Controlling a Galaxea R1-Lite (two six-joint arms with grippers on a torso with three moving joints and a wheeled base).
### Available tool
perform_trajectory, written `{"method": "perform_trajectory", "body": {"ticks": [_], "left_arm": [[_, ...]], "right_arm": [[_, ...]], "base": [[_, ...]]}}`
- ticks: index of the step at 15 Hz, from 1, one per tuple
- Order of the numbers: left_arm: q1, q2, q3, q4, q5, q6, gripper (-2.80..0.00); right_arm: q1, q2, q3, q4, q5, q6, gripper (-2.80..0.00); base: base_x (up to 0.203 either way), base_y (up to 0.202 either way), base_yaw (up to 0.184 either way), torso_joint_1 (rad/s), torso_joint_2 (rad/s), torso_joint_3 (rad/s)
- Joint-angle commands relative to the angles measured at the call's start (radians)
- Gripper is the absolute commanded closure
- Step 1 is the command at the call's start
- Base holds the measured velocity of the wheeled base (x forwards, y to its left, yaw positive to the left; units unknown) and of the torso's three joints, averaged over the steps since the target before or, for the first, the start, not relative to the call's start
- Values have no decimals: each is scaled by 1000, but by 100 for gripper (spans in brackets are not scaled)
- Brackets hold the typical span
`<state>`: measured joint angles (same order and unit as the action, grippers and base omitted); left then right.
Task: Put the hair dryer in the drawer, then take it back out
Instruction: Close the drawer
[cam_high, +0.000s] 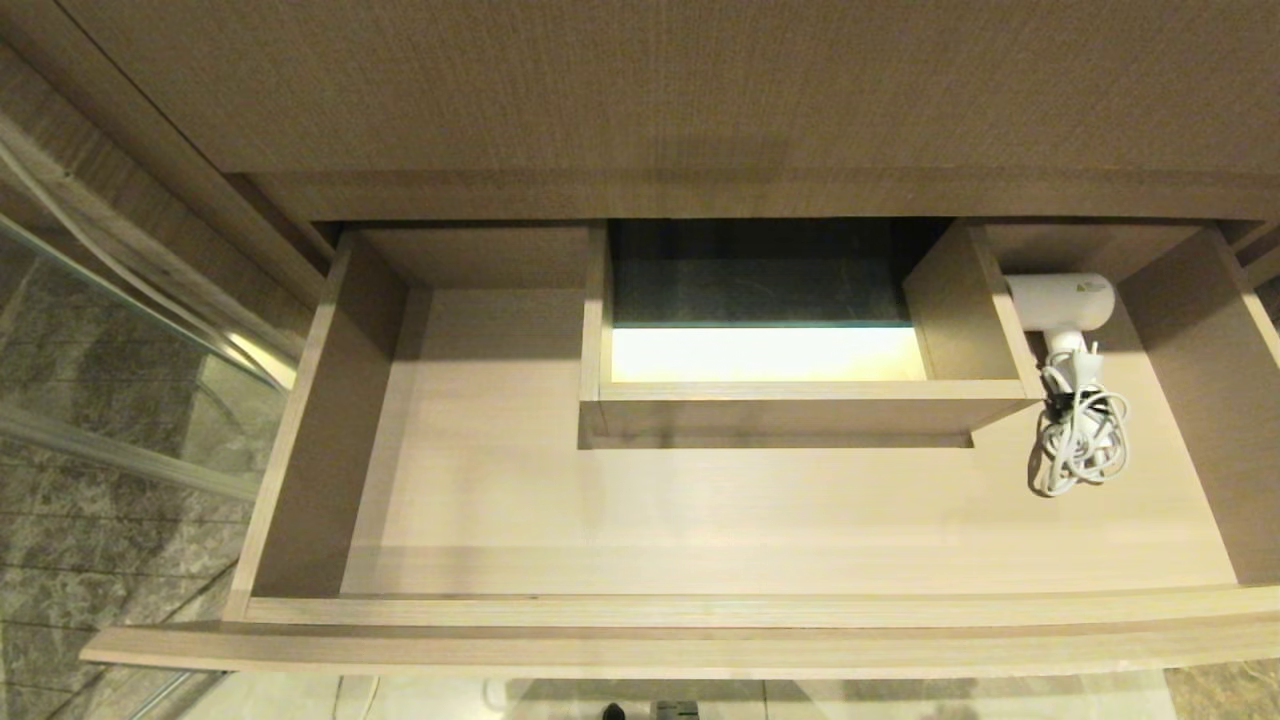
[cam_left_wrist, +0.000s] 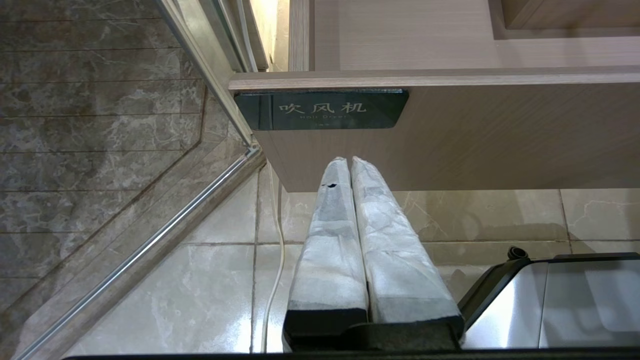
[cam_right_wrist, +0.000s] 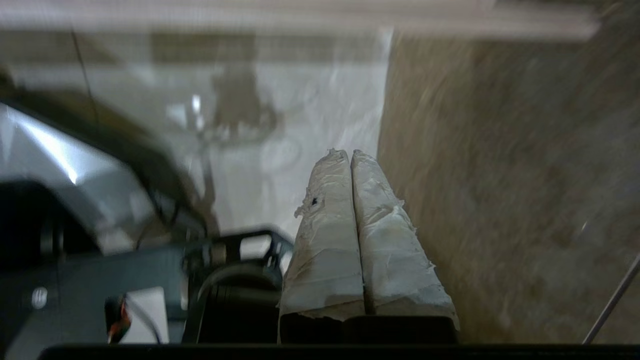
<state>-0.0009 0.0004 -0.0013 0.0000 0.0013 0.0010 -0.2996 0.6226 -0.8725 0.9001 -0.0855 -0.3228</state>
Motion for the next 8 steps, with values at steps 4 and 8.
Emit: {"method": "perform_trajectory", "body": {"ticks": [4,8], "left_arm": [[-1,0,0,0,0,1,0],[1,0,1,0,0,0,0]], "right_arm": [[0,71,122,-26,1,-38,0],[-1,177,199,-151,4,-42,0]], "base": [[0,0,0,0,0,0],[0,0,0,0,0,0]]}}
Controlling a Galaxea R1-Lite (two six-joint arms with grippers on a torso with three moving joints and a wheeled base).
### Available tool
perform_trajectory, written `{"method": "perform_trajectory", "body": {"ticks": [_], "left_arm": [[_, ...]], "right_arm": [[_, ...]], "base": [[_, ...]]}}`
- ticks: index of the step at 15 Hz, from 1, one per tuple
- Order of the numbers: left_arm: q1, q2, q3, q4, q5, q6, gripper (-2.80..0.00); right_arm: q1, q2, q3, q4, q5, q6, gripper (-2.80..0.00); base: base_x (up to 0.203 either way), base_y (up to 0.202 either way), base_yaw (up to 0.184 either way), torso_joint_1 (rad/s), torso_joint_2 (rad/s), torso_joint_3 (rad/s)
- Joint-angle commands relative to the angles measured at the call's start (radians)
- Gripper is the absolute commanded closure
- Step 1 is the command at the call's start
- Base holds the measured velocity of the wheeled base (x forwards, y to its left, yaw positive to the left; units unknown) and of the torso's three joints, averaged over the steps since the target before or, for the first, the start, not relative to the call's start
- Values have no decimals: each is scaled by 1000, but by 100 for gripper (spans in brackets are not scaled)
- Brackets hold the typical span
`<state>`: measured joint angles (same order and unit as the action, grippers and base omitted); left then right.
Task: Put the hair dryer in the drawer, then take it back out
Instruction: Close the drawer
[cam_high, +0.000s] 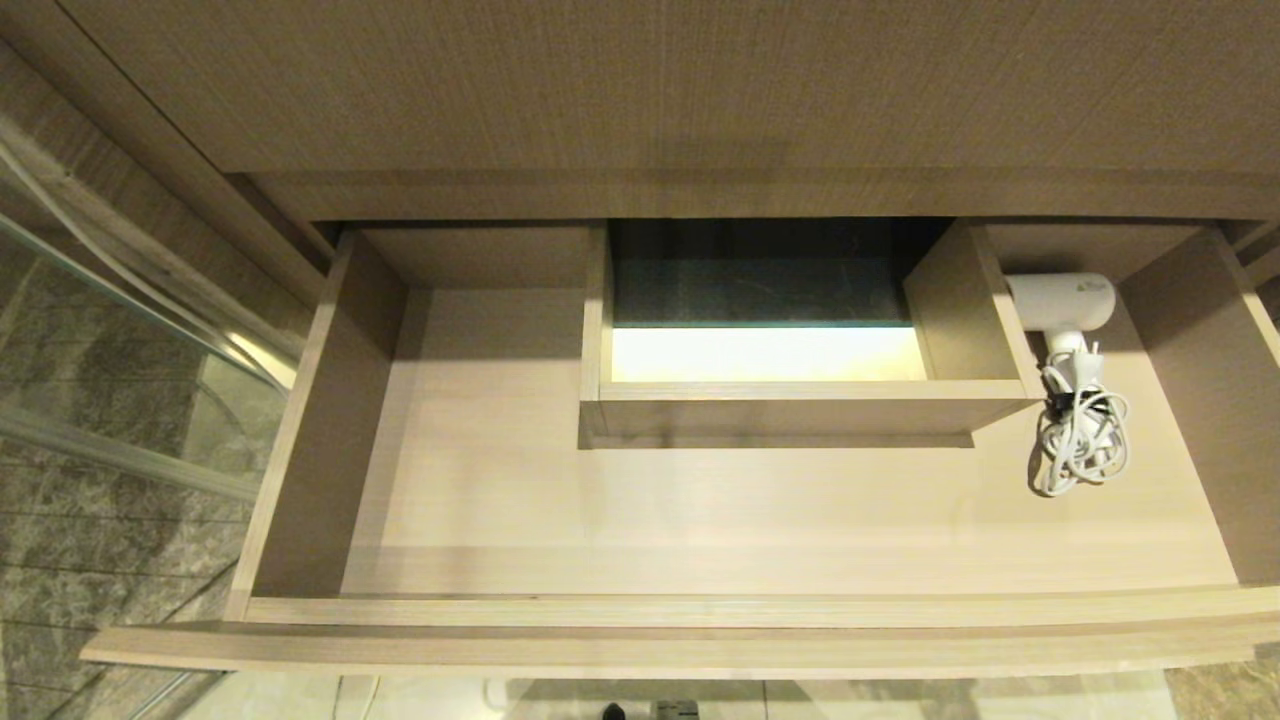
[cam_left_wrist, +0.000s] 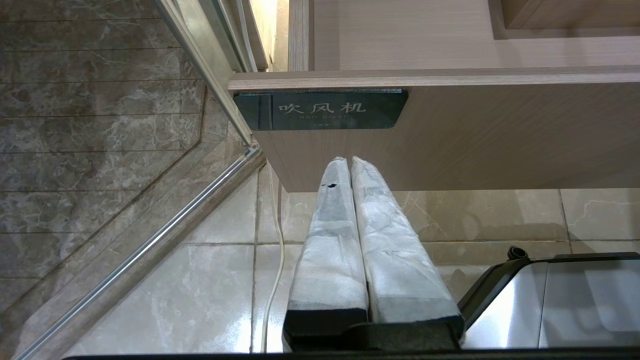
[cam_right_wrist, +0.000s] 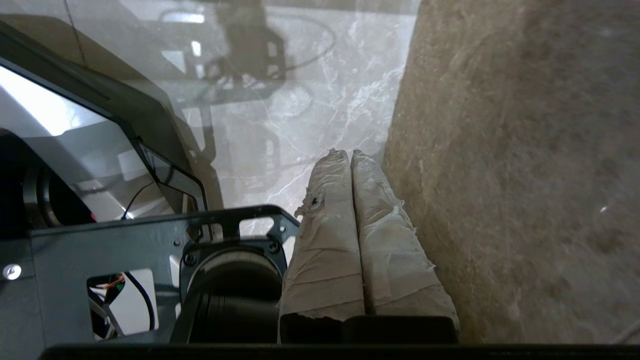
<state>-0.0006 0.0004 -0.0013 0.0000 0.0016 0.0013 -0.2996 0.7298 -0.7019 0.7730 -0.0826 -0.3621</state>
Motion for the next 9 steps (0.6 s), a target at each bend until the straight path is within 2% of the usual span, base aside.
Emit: {"method": "perform_trajectory", "body": {"ticks": [1,3,9], "left_arm": [[0,0,0,0,0,0,0],[1,0,0,0,0,0,0],[1,0,0,0,0,0,0]], "right_arm": [[0,106,47,-58,1,-4,0],[0,177,83,-149,-1,-12,0],[1,309,101,-284,6,-44,0]], "base": [[0,0,0,0,0,0],[0,0,0,0,0,0],[0,0,0,0,0,0]]}}
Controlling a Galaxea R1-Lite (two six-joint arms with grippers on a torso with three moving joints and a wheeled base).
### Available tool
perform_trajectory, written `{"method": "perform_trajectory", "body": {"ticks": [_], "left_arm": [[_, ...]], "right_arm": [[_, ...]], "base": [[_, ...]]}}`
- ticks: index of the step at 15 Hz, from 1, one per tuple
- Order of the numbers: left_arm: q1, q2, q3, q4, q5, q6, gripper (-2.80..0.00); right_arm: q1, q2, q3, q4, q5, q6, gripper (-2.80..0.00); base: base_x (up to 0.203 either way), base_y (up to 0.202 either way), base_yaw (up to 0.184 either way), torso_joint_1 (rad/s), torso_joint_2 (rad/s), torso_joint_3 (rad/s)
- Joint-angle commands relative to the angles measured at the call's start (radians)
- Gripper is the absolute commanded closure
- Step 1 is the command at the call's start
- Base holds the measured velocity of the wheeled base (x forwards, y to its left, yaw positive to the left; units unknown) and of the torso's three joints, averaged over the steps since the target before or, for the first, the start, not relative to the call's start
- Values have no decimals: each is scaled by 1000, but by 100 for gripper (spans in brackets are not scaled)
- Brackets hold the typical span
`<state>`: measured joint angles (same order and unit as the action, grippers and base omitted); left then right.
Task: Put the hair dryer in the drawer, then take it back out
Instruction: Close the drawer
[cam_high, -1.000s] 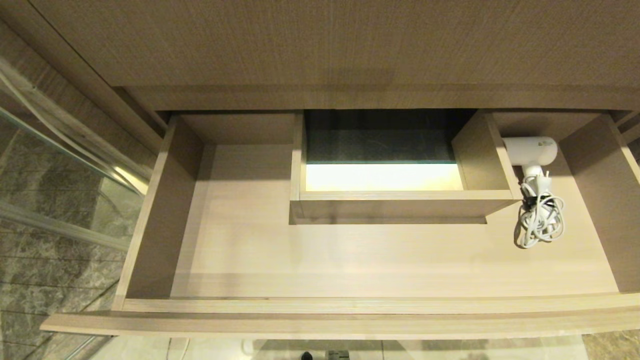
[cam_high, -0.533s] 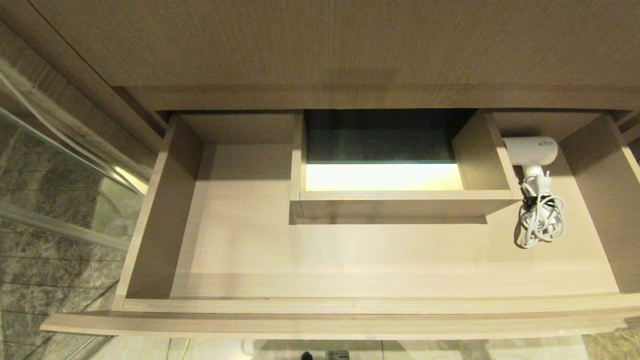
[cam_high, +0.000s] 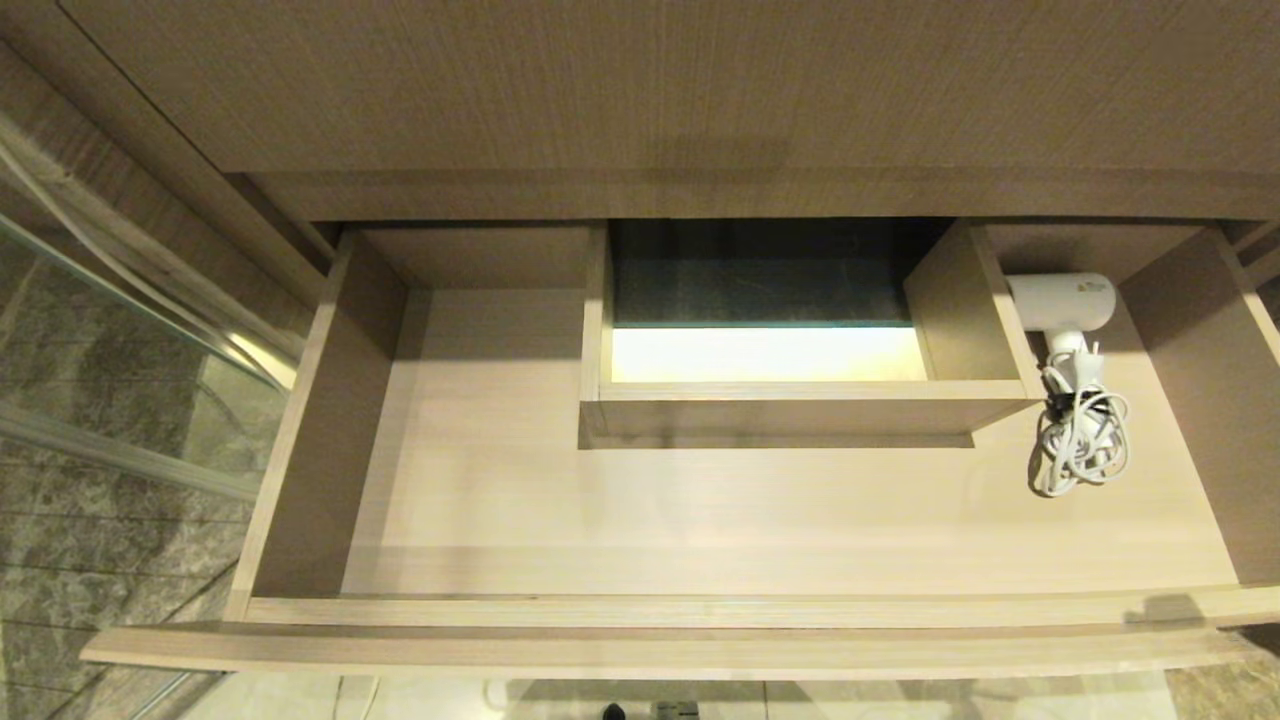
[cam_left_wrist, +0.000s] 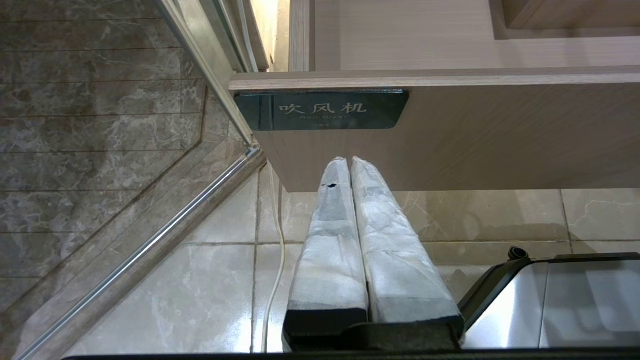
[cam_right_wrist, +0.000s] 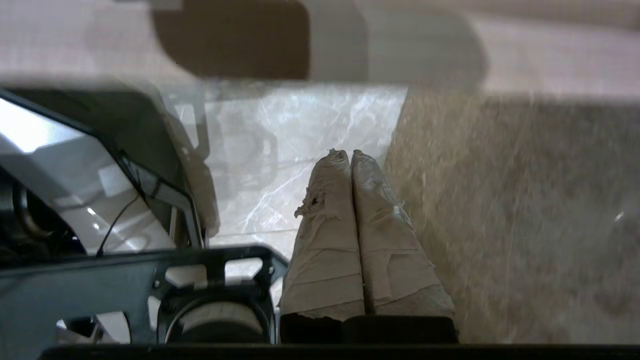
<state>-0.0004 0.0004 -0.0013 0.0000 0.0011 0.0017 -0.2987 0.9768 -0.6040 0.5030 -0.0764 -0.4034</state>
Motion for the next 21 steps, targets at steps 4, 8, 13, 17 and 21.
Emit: {"method": "perform_trajectory", "body": {"ticks": [4,8,13,17,21], "left_arm": [[-1,0,1,0,0,0,0],[0,0,0,0,0,0,0],[0,0,1,0,0,0,0],[-1,0,0,0,0,-1,0],[0,0,0,0,0,0,0]], "right_arm": [[2,95,-11,-63,0,-3,0],[3,135,-37,-153,6,-3,0],[6,188,-112,-324,53,-2,0],[56,296,-236,-621,82,-1,0],[80,352,-348,-738,91,1,0]], "base": [[0,0,0,0,0,0],[0,0,0,0,0,0],[0,0,0,0,0,0],[0,0,0,0,0,0],[0,0,0,0,0,0]]}}
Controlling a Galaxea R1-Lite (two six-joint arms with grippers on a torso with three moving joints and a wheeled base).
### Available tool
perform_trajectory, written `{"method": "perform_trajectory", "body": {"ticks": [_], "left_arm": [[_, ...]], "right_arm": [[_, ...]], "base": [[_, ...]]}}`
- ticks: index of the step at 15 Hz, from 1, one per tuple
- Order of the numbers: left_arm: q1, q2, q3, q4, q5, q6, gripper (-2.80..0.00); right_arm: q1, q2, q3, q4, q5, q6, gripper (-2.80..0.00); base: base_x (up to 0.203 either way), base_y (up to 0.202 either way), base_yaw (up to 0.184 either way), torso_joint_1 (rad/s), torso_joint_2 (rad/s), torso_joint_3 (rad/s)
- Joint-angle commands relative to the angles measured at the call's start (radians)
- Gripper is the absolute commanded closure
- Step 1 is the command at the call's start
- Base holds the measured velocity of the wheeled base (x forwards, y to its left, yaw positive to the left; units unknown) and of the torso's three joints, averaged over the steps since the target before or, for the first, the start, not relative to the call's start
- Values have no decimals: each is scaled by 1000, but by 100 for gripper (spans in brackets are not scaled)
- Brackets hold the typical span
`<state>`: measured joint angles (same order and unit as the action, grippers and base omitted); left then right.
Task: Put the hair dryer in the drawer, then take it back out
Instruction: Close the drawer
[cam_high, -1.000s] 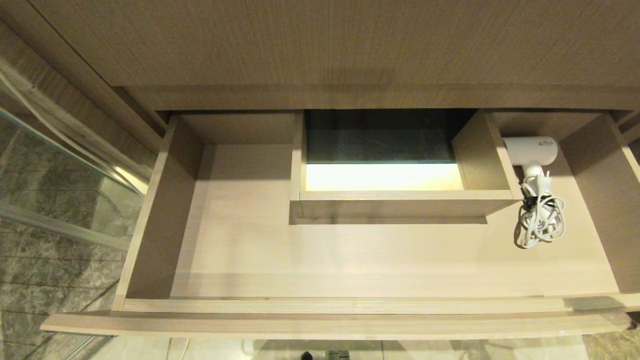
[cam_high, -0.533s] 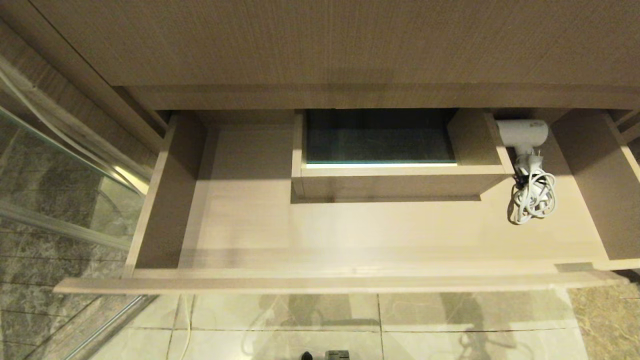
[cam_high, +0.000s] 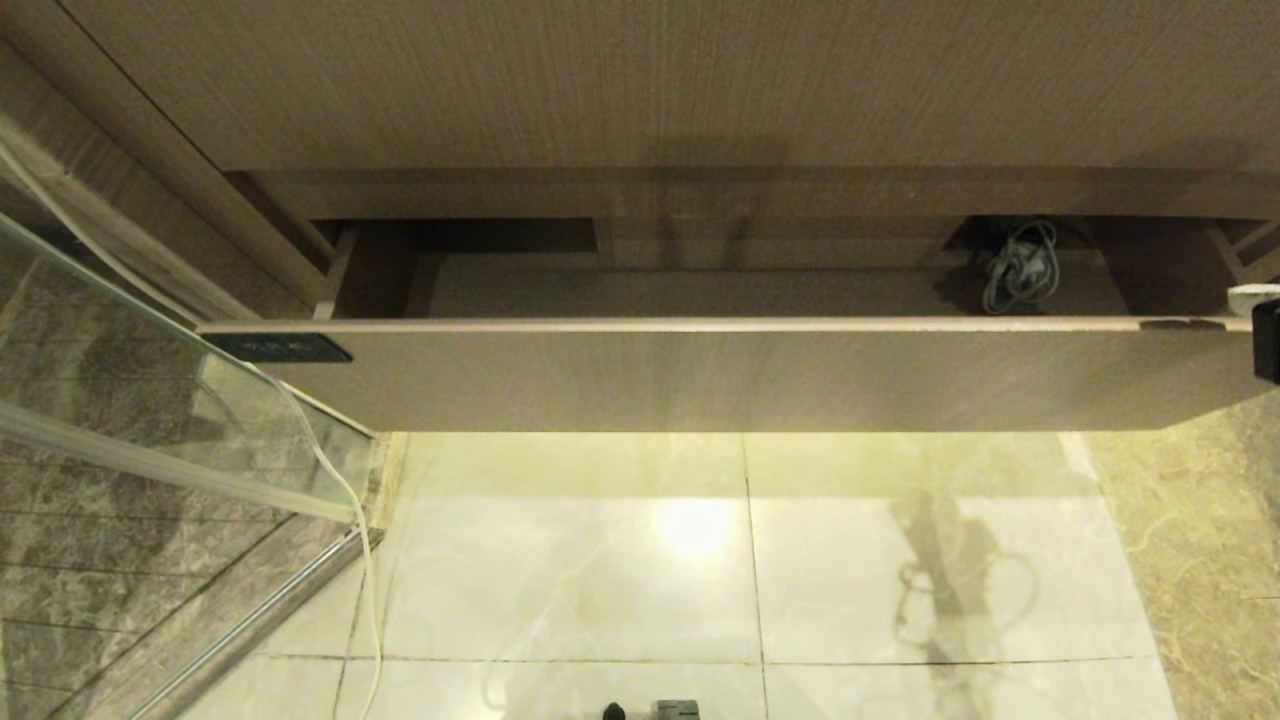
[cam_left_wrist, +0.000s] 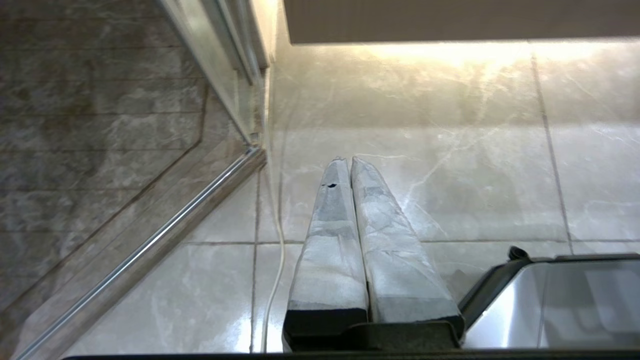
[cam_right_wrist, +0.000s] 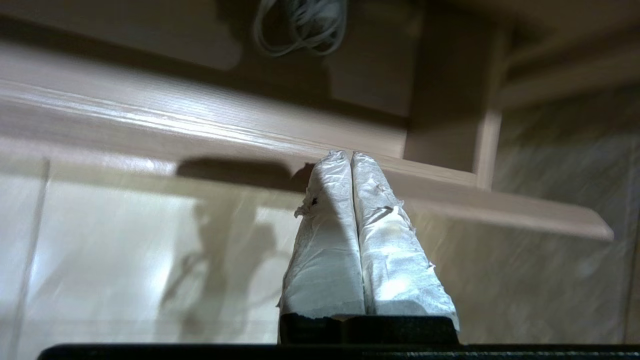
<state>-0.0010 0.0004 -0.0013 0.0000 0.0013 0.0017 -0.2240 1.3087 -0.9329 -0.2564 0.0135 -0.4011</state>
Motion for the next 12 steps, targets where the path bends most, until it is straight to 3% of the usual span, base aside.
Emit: {"method": "perform_trajectory", "body": {"ticks": [1,7,12], "left_arm": [[1,0,0,0,0,0,0],[1,0,0,0,0,0,0],[0,0,0,0,0,0,0]], "right_arm": [[6,-22,-11,83,1,-2,0],[6,-328,52,400,2,-44,0],[6,-519,18,760,-8,-81,0]], "base": [[0,0,0,0,0,0],[0,0,0,0,0,0],[0,0,0,0,0,0]]}}
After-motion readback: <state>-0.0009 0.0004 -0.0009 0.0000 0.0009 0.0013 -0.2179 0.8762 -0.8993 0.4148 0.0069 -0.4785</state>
